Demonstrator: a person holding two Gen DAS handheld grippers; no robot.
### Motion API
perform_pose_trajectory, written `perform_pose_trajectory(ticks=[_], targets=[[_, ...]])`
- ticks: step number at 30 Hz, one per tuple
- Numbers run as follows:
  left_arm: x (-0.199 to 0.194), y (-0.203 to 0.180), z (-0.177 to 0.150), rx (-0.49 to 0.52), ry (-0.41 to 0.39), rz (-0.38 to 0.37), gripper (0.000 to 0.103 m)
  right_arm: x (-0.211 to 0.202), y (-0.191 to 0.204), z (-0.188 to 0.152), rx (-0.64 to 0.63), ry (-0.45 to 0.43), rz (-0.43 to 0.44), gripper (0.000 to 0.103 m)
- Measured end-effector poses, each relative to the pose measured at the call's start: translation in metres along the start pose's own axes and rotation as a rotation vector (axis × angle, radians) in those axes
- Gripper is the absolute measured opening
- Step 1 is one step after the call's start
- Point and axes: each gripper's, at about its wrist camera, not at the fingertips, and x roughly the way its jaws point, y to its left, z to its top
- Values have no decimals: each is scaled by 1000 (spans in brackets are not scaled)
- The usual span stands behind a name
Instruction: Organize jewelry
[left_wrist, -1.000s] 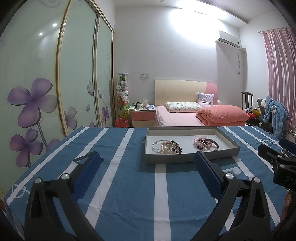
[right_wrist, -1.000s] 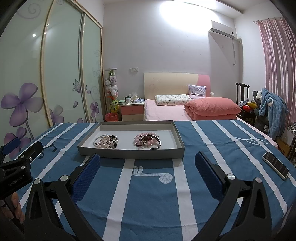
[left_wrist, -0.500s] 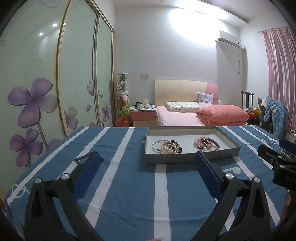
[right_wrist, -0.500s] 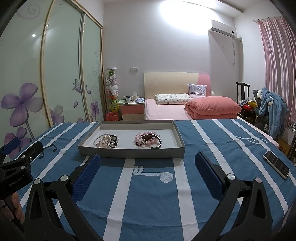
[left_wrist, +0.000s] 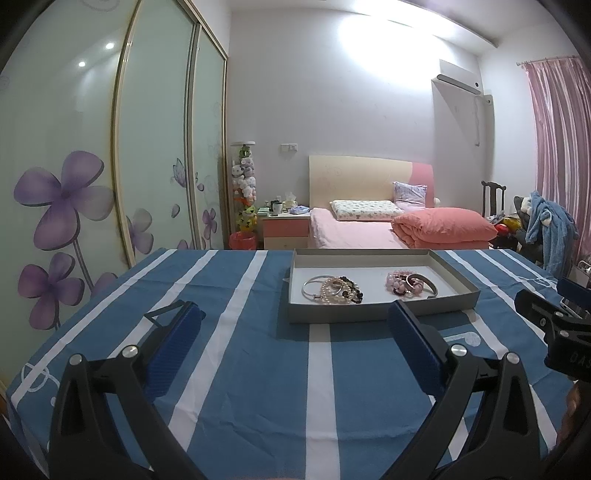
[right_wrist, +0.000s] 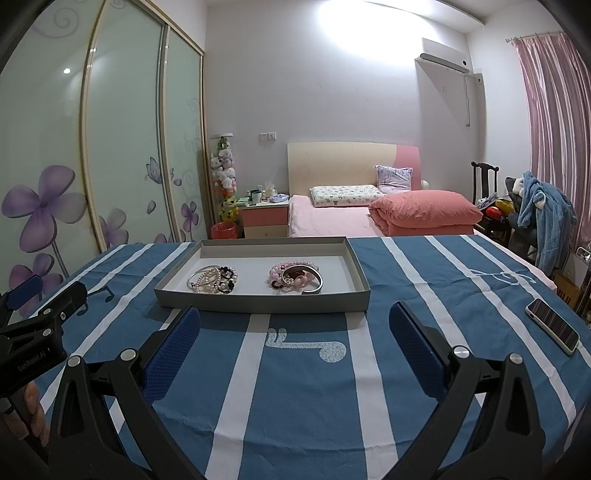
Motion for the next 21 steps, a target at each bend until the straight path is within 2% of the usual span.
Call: perform_pose_trajectory(ticks=[21], targets=[[-2, 1, 1, 2, -10, 8, 99, 1, -1, 0, 2, 2, 1, 101]])
